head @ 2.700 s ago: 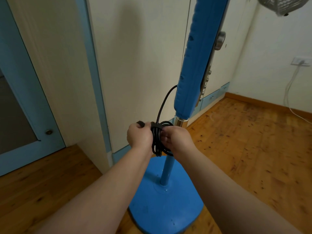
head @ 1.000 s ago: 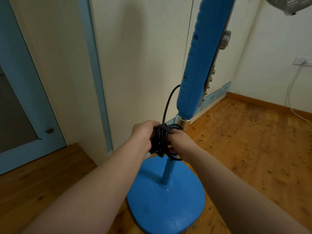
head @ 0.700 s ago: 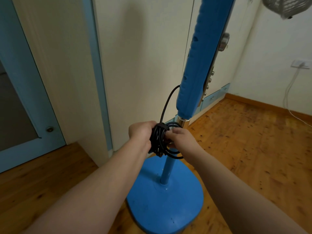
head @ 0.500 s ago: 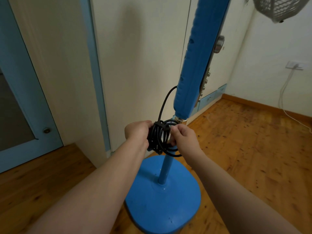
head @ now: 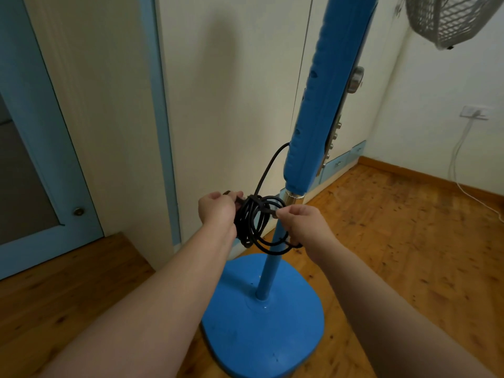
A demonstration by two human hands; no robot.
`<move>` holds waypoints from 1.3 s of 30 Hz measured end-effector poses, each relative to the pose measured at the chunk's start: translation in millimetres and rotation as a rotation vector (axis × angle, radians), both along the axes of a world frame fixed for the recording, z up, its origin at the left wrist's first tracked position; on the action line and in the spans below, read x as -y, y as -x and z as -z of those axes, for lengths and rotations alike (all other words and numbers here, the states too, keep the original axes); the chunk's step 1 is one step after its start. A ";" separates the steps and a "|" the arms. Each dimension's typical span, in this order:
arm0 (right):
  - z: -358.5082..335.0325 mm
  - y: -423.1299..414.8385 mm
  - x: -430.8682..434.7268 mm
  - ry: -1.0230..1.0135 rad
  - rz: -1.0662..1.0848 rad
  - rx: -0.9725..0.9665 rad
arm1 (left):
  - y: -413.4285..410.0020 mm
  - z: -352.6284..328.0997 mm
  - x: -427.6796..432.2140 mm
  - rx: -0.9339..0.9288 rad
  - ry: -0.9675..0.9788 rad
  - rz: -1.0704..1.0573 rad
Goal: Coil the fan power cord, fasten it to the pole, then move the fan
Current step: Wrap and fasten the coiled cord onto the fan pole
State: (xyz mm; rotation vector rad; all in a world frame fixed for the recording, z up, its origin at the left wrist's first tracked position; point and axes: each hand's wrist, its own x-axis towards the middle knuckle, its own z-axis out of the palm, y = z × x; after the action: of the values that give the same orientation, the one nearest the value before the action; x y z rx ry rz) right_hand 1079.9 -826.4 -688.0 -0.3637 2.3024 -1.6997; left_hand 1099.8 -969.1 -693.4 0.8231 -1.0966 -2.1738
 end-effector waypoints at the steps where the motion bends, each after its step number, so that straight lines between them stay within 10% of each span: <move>1: -6.1 0.9 -2.1 -0.042 -0.026 -0.013 | -3.7 -2.6 -1.7 -0.041 -0.007 0.026; 6: -35.6 3.1 -5.1 -0.253 -0.069 -0.099 | -19.0 -12.1 -12.0 -0.103 0.164 0.230; 12: -38.9 8.8 2.9 0.085 0.036 -0.028 | -21.7 -15.0 -8.3 -0.069 0.465 0.459; 26: -38.6 11.3 2.1 0.104 0.013 -0.175 | -24.2 -29.3 -18.7 -0.046 0.850 0.770; 39: -40.2 1.9 1.1 0.321 -0.091 -0.025 | -9.2 -25.4 -25.8 0.135 0.914 0.591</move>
State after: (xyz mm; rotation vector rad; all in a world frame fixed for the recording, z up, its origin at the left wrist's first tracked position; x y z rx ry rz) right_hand 1078.0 -827.5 -647.8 -0.5452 1.9931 -2.0278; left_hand 1109.0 -943.3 -668.0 0.2242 -2.3565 -1.6778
